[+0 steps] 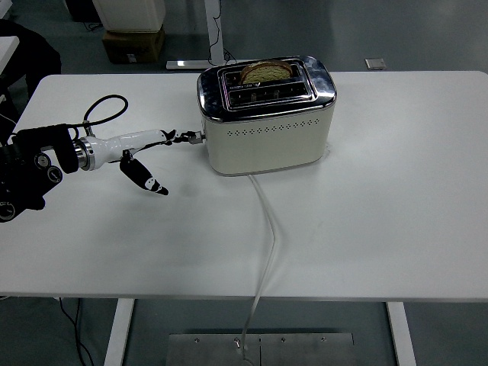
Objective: Press down toaster
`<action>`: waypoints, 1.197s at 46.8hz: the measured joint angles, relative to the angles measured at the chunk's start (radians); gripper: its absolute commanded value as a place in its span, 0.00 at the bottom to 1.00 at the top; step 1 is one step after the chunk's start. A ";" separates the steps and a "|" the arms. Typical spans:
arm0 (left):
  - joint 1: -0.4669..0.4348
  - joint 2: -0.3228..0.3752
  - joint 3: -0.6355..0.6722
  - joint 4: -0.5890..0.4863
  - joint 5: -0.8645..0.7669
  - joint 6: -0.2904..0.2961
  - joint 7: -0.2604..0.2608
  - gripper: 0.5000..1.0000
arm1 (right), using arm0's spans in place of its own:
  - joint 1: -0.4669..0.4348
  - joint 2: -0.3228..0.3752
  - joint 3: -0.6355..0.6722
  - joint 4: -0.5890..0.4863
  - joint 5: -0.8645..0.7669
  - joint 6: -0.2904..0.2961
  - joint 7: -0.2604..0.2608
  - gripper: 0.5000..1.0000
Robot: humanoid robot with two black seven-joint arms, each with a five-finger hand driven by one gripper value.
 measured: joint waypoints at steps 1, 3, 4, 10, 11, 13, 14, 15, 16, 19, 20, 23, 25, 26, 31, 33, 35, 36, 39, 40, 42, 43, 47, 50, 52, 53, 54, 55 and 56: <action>0.000 0.000 0.000 0.001 0.000 0.000 0.000 1.00 | 0.000 0.000 0.000 0.000 0.000 0.000 0.000 1.00; 0.001 0.000 0.000 0.003 0.000 0.000 0.000 1.00 | 0.000 0.000 0.000 0.000 0.000 0.000 0.000 1.00; 0.002 -0.001 0.000 0.008 0.000 0.000 0.000 1.00 | 0.000 0.000 0.000 0.000 0.000 0.000 0.000 1.00; 0.014 -0.007 0.001 0.023 -0.001 0.002 -0.001 1.00 | 0.000 0.000 0.000 0.000 0.000 0.000 0.000 1.00; 0.016 -0.008 0.001 0.027 -0.002 0.003 -0.002 1.00 | 0.000 0.000 0.000 0.000 0.000 0.000 0.000 1.00; 0.018 -0.009 0.001 0.029 -0.002 0.003 -0.002 1.00 | 0.000 0.000 0.000 0.000 0.000 0.000 0.000 1.00; 0.025 -0.012 0.000 0.037 -0.005 0.005 -0.002 1.00 | 0.000 0.000 0.000 0.000 0.000 0.000 0.000 1.00; 0.030 -0.015 0.001 0.042 -0.008 0.005 -0.002 1.00 | 0.000 0.000 0.000 0.000 0.000 0.000 0.000 1.00; 0.034 -0.017 0.002 0.046 -0.010 0.004 -0.002 1.00 | 0.000 0.000 0.000 0.000 0.000 0.000 0.000 1.00; 0.045 -0.021 0.002 0.057 -0.022 0.005 -0.003 1.00 | 0.000 0.000 0.000 0.000 0.000 0.000 0.000 1.00; 0.046 -0.021 0.002 0.058 -0.023 0.005 -0.003 1.00 | 0.000 0.000 0.000 0.000 0.000 0.000 0.000 1.00; 0.050 -0.020 0.002 0.061 -0.046 0.005 -0.004 1.00 | 0.000 0.000 0.000 0.000 0.000 0.000 0.000 1.00; 0.051 -0.018 0.001 0.062 -0.074 0.005 -0.004 1.00 | 0.000 0.000 0.000 0.000 0.000 0.000 0.000 1.00; 0.051 -0.016 0.000 0.063 -0.092 0.005 -0.004 1.00 | 0.000 0.000 0.000 0.000 0.000 0.000 0.000 1.00; 0.052 -0.005 -0.003 0.076 -0.227 0.003 -0.005 1.00 | 0.000 0.000 0.000 0.000 0.000 0.000 0.000 1.00; 0.049 -0.005 -0.003 0.085 -0.308 0.001 -0.005 1.00 | 0.000 0.000 0.000 0.000 0.000 0.000 0.000 1.00; 0.041 -0.004 -0.004 0.088 -0.395 0.000 -0.005 1.00 | 0.000 0.000 0.000 0.000 0.000 0.000 0.000 1.00; 0.039 -0.003 -0.005 0.088 -0.423 -0.002 -0.005 1.00 | 0.000 0.000 0.000 0.000 0.000 0.000 0.000 1.00; 0.036 0.002 -0.005 0.089 -0.577 -0.003 -0.004 1.00 | 0.000 0.000 0.000 0.000 0.000 0.000 0.000 1.00; 0.036 0.007 -0.005 0.089 -0.617 -0.003 -0.003 1.00 | 0.000 0.000 0.000 0.000 0.000 0.000 0.000 1.00; 0.038 0.018 -0.005 0.090 -0.681 -0.003 -0.003 1.00 | 0.000 0.000 0.000 0.000 0.000 0.000 0.000 1.00; 0.042 0.025 -0.004 0.090 -0.720 -0.003 -0.003 1.00 | 0.000 0.000 0.000 0.000 0.000 0.000 0.000 1.00; 0.052 0.028 -0.003 0.090 -0.802 -0.004 -0.003 1.00 | 0.000 0.000 0.000 0.000 0.000 0.000 0.000 1.00; 0.060 0.021 -0.004 0.089 -0.843 -0.001 -0.004 1.00 | 0.000 0.000 0.000 0.000 0.000 0.000 0.000 1.00; 0.067 0.019 -0.008 0.089 -0.877 0.001 -0.007 1.00 | 0.000 0.000 0.000 0.000 0.000 0.000 0.000 1.00; 0.070 0.019 -0.009 0.089 -0.900 0.004 -0.009 1.00 | 0.000 0.000 0.000 0.000 0.000 0.000 0.000 1.00; 0.072 0.019 -0.010 0.090 -0.923 0.005 -0.010 1.00 | 0.000 0.000 0.000 0.000 0.000 0.000 0.000 1.00; 0.074 0.018 -0.010 0.092 -0.947 0.007 -0.010 1.00 | 0.000 0.000 0.000 0.000 0.000 0.000 0.000 1.00; 0.076 0.017 -0.010 0.096 -0.973 0.008 -0.011 1.00 | 0.000 0.000 0.000 0.000 0.000 0.000 0.000 1.00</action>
